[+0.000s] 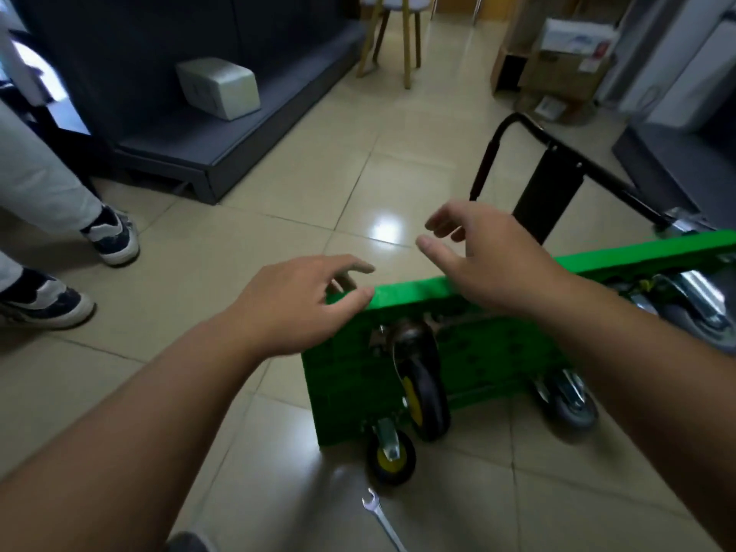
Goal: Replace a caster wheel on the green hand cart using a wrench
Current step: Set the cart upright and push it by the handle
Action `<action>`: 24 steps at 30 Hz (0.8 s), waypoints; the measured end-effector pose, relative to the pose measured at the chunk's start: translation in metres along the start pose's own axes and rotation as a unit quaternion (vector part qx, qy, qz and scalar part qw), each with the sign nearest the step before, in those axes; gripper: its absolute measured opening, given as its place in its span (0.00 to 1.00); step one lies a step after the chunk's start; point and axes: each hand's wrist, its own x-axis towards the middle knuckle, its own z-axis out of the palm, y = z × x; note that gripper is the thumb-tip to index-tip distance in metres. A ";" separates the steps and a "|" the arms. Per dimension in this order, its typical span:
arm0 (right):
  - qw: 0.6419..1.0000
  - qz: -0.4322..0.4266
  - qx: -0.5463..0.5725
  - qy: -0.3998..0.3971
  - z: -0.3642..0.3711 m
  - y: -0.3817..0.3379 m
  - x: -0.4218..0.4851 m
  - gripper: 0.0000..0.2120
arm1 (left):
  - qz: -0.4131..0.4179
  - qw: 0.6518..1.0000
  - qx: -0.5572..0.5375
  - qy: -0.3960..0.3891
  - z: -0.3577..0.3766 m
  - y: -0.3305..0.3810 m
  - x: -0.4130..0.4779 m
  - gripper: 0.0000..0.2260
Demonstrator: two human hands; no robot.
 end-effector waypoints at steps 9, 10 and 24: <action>0.989 0.125 -0.012 -0.076 0.047 0.029 0.090 0.16 | -0.074 0.979 -0.133 0.138 0.000 -0.062 0.023 0.19; 0.990 0.133 -0.001 -0.052 0.042 0.021 0.088 0.14 | -0.105 0.974 -0.138 0.143 -0.009 -0.067 0.018 0.20; 0.961 0.264 0.009 -0.078 -0.203 -0.195 0.163 0.15 | -0.038 0.999 0.006 0.009 -0.410 -0.014 0.060 0.27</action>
